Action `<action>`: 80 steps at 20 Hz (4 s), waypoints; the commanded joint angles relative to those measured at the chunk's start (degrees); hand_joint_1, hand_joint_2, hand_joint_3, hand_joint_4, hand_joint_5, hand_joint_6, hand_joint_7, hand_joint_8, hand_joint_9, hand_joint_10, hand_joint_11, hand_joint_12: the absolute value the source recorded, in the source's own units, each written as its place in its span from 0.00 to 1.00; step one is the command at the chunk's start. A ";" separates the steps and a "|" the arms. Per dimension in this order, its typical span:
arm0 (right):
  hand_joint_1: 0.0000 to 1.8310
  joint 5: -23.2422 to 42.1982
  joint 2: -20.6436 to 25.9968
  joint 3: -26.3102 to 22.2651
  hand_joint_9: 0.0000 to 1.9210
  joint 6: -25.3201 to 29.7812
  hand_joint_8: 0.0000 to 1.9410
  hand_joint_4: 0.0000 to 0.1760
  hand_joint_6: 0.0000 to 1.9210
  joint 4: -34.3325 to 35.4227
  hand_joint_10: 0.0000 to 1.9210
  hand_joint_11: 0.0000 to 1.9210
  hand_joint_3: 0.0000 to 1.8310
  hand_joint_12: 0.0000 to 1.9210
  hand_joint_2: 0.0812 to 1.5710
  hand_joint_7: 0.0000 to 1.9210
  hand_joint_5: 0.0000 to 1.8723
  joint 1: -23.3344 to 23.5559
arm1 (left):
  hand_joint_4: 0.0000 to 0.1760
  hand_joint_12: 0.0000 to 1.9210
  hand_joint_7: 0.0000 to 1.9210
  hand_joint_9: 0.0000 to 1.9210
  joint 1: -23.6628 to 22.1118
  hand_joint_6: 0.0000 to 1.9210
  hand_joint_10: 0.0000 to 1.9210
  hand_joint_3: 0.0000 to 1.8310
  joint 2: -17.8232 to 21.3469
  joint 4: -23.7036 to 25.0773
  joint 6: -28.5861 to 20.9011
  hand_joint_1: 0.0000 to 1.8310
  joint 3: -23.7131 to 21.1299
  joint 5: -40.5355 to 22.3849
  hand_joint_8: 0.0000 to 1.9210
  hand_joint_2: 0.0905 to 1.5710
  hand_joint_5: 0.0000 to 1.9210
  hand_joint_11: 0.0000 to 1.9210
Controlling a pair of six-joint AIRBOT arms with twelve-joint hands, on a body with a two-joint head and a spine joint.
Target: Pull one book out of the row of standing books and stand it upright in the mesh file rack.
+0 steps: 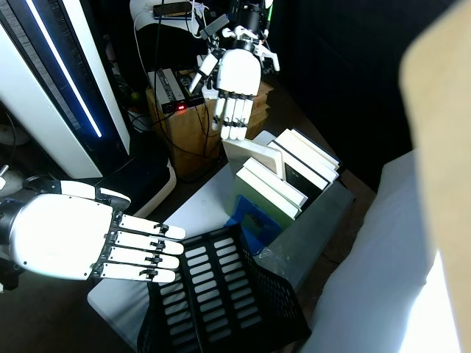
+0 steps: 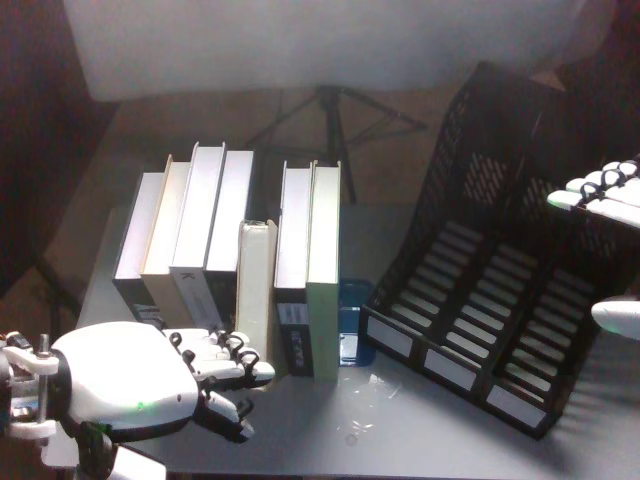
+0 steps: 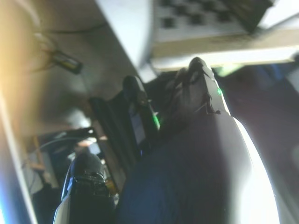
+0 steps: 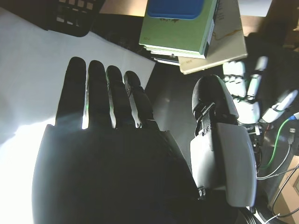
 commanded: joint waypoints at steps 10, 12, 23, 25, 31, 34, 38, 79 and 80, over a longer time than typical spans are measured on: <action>0.15 6.01 0.66 0.31 0.00 0.25 0.00 0.00 0.00 0.95 0.00 0.00 0.00 0.00 0.81 0.00 0.00 -0.05 | 0.00 0.00 0.00 0.00 3.73 0.01 0.00 0.00 -0.94 -2.33 -2.53 0.50 -0.13 -6.29 0.00 0.68 0.30 0.00; 0.17 6.00 0.66 0.32 0.00 0.25 0.00 0.00 0.00 0.99 0.00 0.00 0.00 0.00 0.81 0.00 0.00 -0.08 | 0.00 0.00 0.00 0.00 4.09 0.02 0.00 0.00 -0.89 -2.63 -2.70 0.51 -0.28 -7.28 0.00 0.70 0.32 0.00; 0.18 6.13 2.47 -0.86 0.00 0.21 0.00 0.00 0.00 -0.49 0.00 0.00 0.00 0.00 0.82 0.00 0.00 0.08 | 0.00 0.00 0.00 0.00 2.89 0.00 0.00 0.01 5.01 -11.78 3.24 0.40 -2.19 -18.99 0.00 0.84 0.05 0.00; 0.18 6.31 3.33 -1.70 0.00 0.31 0.00 0.00 0.00 -1.83 0.00 0.00 0.00 0.00 0.81 0.00 0.00 0.45 | 0.05 0.00 0.00 0.00 3.01 0.00 0.00 0.02 6.32 -16.82 7.04 0.26 -2.41 -21.66 0.00 0.89 0.00 0.00; 0.26 7.19 4.63 -2.76 0.00 6.37 0.00 0.00 0.00 -9.94 0.00 0.00 0.00 0.00 0.78 0.00 0.00 1.64 | 0.34 0.00 0.00 0.00 5.41 0.00 0.00 0.00 7.64 -34.28 15.19 0.15 -1.79 -33.38 0.00 0.87 0.00 0.00; 0.24 5.55 3.88 -2.44 0.00 8.79 0.00 0.00 0.00 -14.25 0.00 0.00 0.00 0.00 0.79 0.00 0.00 3.54 | 0.23 0.00 0.00 0.00 6.30 0.00 0.00 0.00 7.16 -40.96 17.00 0.07 -0.83 -38.25 0.00 0.84 0.00 0.00; 0.26 0.10 0.31 -0.24 0.00 13.96 0.00 0.00 0.00 -23.64 0.00 0.00 0.00 0.00 0.75 0.00 0.00 8.61 | 0.09 0.00 0.00 0.00 7.81 0.00 0.00 0.00 6.75 -49.83 19.05 0.00 0.74 -42.23 0.00 0.78 0.00 0.00; 0.42 -19.07 -34.96 17.71 0.00 41.75 0.00 0.00 0.00 -81.11 0.00 0.00 0.00 0.00 0.61 0.00 0.00 31.57 | 0.30 0.00 0.00 0.00 21.93 0.00 0.00 0.00 8.28 -73.85 16.79 0.00 2.66 -51.46 0.00 0.79 0.00 0.00; 0.41 -19.07 -35.34 17.97 0.00 41.69 0.00 0.00 0.00 -81.23 0.00 0.00 0.00 0.00 0.61 0.00 0.00 31.57 | 0.27 0.00 0.00 0.00 21.95 0.00 0.00 0.00 8.26 -73.86 16.79 0.00 2.70 -51.46 0.00 0.79 0.00 0.00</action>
